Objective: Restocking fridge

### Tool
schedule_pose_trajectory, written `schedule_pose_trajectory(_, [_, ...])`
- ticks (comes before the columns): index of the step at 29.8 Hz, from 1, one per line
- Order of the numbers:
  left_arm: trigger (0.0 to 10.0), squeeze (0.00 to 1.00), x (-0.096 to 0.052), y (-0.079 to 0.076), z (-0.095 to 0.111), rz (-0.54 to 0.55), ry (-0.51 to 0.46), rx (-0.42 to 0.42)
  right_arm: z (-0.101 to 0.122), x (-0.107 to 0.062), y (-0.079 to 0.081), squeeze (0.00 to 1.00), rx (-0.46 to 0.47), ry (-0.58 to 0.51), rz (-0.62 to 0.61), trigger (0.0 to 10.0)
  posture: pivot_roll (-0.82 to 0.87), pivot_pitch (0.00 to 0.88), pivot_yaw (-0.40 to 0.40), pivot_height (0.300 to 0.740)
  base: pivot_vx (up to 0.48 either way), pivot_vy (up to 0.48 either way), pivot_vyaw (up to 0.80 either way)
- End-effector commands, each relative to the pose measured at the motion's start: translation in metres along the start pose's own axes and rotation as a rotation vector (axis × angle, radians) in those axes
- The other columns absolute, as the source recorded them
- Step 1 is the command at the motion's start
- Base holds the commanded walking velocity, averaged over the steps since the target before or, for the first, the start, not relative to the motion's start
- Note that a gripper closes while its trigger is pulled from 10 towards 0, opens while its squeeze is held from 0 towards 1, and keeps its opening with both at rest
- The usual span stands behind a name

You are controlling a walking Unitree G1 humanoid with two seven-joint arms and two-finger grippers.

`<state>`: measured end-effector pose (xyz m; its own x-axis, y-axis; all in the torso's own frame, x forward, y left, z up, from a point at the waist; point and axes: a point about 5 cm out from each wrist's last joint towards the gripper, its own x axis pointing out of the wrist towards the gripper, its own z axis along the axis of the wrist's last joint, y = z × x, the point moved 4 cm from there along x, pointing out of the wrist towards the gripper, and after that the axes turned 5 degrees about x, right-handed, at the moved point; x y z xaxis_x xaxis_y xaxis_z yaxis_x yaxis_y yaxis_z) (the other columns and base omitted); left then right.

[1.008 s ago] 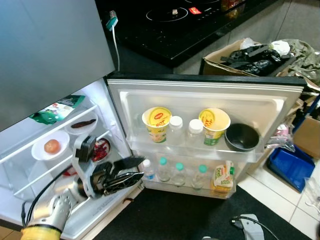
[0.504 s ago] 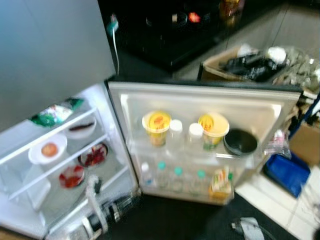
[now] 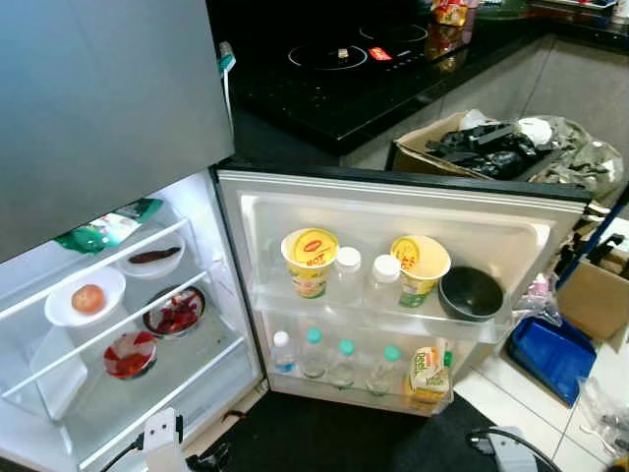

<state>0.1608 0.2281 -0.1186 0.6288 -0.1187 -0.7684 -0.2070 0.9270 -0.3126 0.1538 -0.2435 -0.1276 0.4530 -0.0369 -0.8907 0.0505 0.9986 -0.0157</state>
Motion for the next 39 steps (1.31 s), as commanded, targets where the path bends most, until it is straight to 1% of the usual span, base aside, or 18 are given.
schedule_pose_trajectory(1, [10.0, 0.0, 0.006, -0.012, -0.012, 0.025, 0.048, 0.103, 0.004, -0.004, -0.024, 0.0, 0.054, -0.018, -0.089, 10.0, -0.02, 0.016, -0.014, 0.74, 0.0, 0.0, 0.0])
schedule_pose_trajectory(2, [10.0, 0.0, 0.009, -0.019, -0.011, 0.014, 0.053, 0.139, 0.005, -0.006, -0.03, 0.0, 0.07, -0.024, -0.111, 10.0, -0.02, 0.019, -0.012, 0.74, 0.0, 0.0, 0.0])
schedule_pose_trajectory(4, [10.0, 0.0, 0.009, -0.019, -0.011, 0.014, 0.053, 0.139, 0.005, -0.006, -0.03, 0.0, 0.07, -0.024, -0.111, 10.0, -0.02, 0.019, -0.012, 0.74, 0.0, 0.0, 0.0])
schedule_pose_trajectory(5, [10.0, 0.0, 0.012, -0.024, -0.01, 0.008, 0.053, 0.167, 0.005, -0.007, -0.035, 0.0, 0.085, -0.028, -0.128, 10.0, -0.02, 0.02, -0.013, 0.74, 0.0, 0.0, 0.0])
schedule_pose_trajectory(6, [10.0, 0.0, 0.015, -0.03, -0.005, -0.003, 0.041, 0.169, 0.008, -0.007, -0.038, 0.0, 0.107, -0.036, -0.142, 10.0, -0.02, 0.025, -0.022, 0.74, 0.0, 0.0, 0.0])
schedule_pose_trajectory(8, [10.0, 0.0, 0.017, -0.032, -0.001, -0.004, 0.032, 0.167, 0.01, -0.007, -0.04, 0.0, 0.121, -0.041, -0.151, 10.0, -0.02, 0.025, -0.022, 0.74, 0.0, 0.0, 0.0])
schedule_pose_trajectory(10, [10.0, 0.0, 0.018, -0.035, 0.005, -0.019, 0.007, 0.133, 0.012, -0.007, -0.04, 0.0, 0.133, -0.049, -0.155, 10.0, -0.02, 0.015, -0.006, 0.74, 0.0, 0.0, 0.0])
schedule_pose_trajectory(12, [10.0, 0.0, 0.017, -0.034, 0.002, -0.022, 0.021, 0.151, 0.009, -0.008, -0.041, 0.0, 0.132, -0.043, -0.161, 10.0, -0.03, 0.004, -0.003, 0.74, 0.0, 0.0, 0.0])
schedule_pose_trajectory(13, [10.0, 0.0, 0.015, -0.03, -0.004, -0.011, 0.044, 0.16, 0.005, -0.009, -0.043, 0.0, 0.145, -0.034, -0.173, 10.0, -0.03, 0.0, -0.003, 0.74, 0.0, 0.0, 0.0])
schedule_pose_trajectory(16, [10.0, 0.0, 0.014, -0.027, -0.006, -0.001, 0.052, 0.156, 0.004, -0.009, -0.043, 0.0, 0.154, -0.031, -0.177, 10.0, -0.03, 0.0, -0.003, 0.74, 0.0, 0.0, 0.0])
schedule_pose_trajectory(18, [10.0, 0.0, 0.012, -0.022, -0.007, 0.015, 0.063, 0.155, 0.004, -0.008, -0.04, 0.0, 0.161, -0.036, -0.174, 10.0, -0.03, 0.0, 0.007, 0.74, 0.0, 0.0, 0.0])
schedule_pose_trajectory(20, [10.0, 0.0, 0.012, -0.021, -0.007, 0.011, 0.064, 0.153, 0.004, -0.008, -0.039, 0.0, 0.155, -0.036, -0.17, 10.0, -0.03, 0.0, 0.009, 0.74, 0.0, 0.0, 0.0])
schedule_pose_trajectory(24, [10.0, 0.0, 0.013, -0.024, -0.009, -0.003, 0.075, 0.158, 0.0, -0.008, -0.038, 0.0, 0.14, -0.025, -0.167, 10.0, -0.02, 0.0, 0.015, 0.74, 0.0, -0.326, 0.0])
schedule_pose_trajectory(25, [10.0, 0.0, 0.014, -0.03, -0.011, -0.032, 0.087, 0.176, 0.0, -0.009, -0.041, 0.0, 0.145, -0.027, -0.171, 10.0, -0.01, 0.0, 0.012, 0.74, 0.0, -0.42, 0.0])
schedule_pose_trajectory(27, [10.0, 0.0, 0.014, -0.032, -0.012, -0.04, 0.093, 0.191, 0.0, -0.009, -0.042, 0.0, 0.141, -0.027, -0.177, 10.0, -0.01, 0.0, 0.012, 0.74, 0.0, -0.422, 0.0])
schedule_pose_trajectory(28, [10.0, 0.0, 0.014, -0.032, -0.012, -0.04, 0.093, 0.191, 0.0, -0.009, -0.042, 0.0, 0.141, -0.027, -0.177, 10.0, -0.01, 0.0, 0.012, 0.74, 0.0, -0.424, 0.0])
schedule_pose_trajectory(29, [10.0, 0.0, 0.014, -0.033, -0.015, -0.038, 0.106, 0.209, -0.005, -0.01, -0.043, 0.0, 0.109, -0.004, -0.177, 10.0, -0.02, 0.0, 0.007, 0.74, 0.0, -0.435, 0.0])
schedule_pose_trajectory(39, [10.0, 0.0, 0.016, -0.035, -0.011, -0.053, 0.107, 0.242, -0.008, -0.009, -0.04, 0.0, 0.072, 0.015, -0.158, 10.0, -0.01, 0.0, 0.007, 0.74, 0.0, -0.445, 0.0])
